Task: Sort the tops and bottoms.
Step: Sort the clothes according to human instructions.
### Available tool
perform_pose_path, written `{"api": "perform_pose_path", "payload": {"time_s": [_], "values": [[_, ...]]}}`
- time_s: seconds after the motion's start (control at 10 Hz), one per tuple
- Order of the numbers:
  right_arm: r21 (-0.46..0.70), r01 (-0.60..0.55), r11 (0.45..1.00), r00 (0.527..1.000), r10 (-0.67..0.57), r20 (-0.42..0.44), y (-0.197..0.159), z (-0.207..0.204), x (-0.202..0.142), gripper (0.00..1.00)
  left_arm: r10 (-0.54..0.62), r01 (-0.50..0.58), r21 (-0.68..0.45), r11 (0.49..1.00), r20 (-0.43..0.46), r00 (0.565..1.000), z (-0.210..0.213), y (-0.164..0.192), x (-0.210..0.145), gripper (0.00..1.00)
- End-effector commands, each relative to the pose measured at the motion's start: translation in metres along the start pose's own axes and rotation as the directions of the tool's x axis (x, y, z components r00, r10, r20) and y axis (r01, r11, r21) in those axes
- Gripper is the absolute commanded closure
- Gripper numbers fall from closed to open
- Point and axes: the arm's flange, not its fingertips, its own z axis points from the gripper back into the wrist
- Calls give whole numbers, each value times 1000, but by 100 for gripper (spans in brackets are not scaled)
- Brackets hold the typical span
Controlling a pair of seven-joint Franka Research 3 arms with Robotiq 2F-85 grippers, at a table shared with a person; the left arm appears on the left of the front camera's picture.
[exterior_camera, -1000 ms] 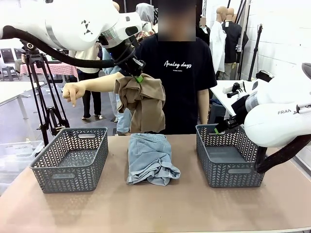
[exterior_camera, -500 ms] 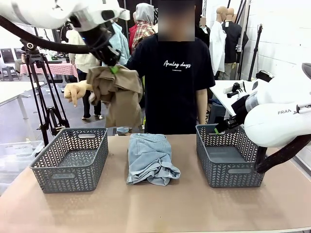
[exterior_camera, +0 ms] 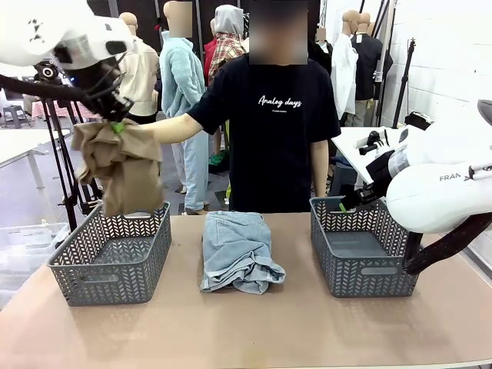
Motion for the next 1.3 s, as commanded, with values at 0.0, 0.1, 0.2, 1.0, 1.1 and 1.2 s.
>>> {"api": "perform_pose_path", "payload": {"time_s": [0.0,0.1,0.2,1.0,1.1,1.2], "values": [[0,-5,1000,1000,5,-1,-1,-1,0,0,60,-60,67,996,1,998,-8,5,-18,100],[0,-5,1000,1000,5,-1,-1,-1,0,0,67,-65,60,996,-31,997,-10,8,-26,100],[0,-5,1000,1000,5,-1,-1,-1,0,0,93,-90,57,994,-58,994,-11,9,-39,100],[0,-5,1000,1000,5,-1,-1,-1,0,0,269,-269,-17,963,-4,963,-107,16,-94,100],[0,-5,1000,1000,5,-1,-1,-1,0,0,256,-255,-17,967,13,967,-120,14,-92,100],[0,-5,1000,1000,5,-1,-1,-1,0,0,249,-249,-12,968,17,968,-131,14,-90,100]]}}
